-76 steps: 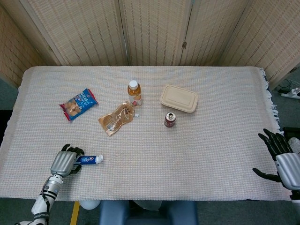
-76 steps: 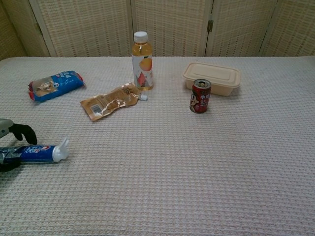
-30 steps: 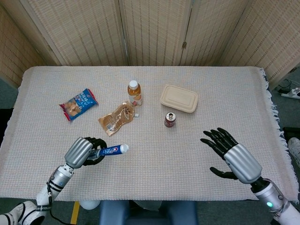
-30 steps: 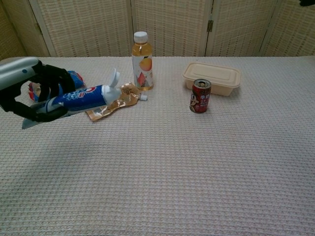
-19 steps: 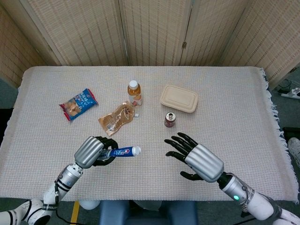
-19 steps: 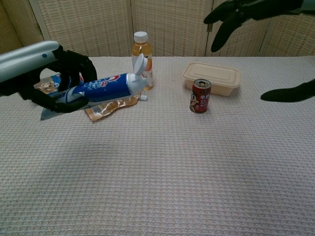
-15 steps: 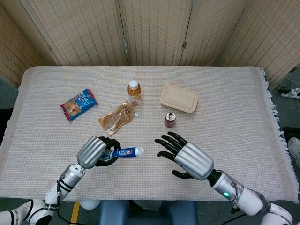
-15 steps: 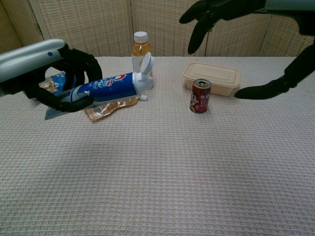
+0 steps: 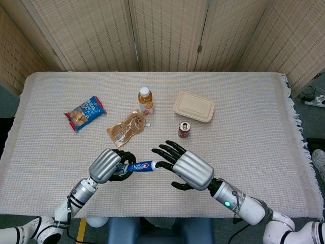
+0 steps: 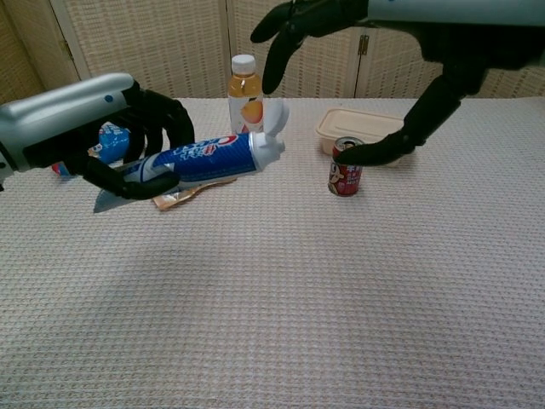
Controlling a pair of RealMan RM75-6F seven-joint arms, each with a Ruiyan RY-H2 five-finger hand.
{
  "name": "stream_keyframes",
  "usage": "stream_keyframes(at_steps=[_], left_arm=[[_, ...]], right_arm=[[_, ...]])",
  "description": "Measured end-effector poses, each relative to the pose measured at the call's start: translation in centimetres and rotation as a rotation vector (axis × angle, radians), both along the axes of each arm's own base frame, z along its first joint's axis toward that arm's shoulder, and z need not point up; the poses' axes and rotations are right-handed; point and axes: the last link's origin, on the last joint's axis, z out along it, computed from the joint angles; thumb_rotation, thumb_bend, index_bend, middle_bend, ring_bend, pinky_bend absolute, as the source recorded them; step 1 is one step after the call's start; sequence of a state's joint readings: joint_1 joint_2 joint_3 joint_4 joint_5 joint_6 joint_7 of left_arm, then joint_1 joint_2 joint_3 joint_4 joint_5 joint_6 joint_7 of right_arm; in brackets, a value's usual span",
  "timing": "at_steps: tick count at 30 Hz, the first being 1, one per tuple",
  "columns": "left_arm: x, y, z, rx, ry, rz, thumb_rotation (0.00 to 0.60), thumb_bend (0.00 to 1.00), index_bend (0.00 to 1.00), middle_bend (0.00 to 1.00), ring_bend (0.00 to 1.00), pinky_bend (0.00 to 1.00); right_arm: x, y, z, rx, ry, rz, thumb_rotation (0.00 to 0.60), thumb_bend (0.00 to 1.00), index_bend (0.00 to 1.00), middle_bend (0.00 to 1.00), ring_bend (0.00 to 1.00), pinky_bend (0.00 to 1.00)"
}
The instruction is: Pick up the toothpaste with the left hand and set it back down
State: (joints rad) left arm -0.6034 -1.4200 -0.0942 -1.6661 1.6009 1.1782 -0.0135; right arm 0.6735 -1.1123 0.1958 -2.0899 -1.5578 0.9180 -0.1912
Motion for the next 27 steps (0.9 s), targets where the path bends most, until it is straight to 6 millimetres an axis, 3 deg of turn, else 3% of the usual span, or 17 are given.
stream_keyframes(at_steps=[12, 27], left_arm=[[0.1, -0.1, 0.0, -0.005, -0.025, -0.001, 0.6, 0.85, 0.78, 0.81, 0.71, 0.67], [-0.6, -0.3, 0.8, -0.026, -0.146, 0.014, 0.6, 0.86, 0.78, 0.81, 0.71, 0.67]], right_arm=[[-0.1, -0.8, -1.2, -0.001, 0.042, -0.029, 0.6, 0.32, 0.31, 0.09, 0.02, 0.0], [-2.6, -1.3, -1.7, 0.01, 0.038, -0.104, 0.6, 0.33, 0.31, 0.09, 0.02, 0.0]])
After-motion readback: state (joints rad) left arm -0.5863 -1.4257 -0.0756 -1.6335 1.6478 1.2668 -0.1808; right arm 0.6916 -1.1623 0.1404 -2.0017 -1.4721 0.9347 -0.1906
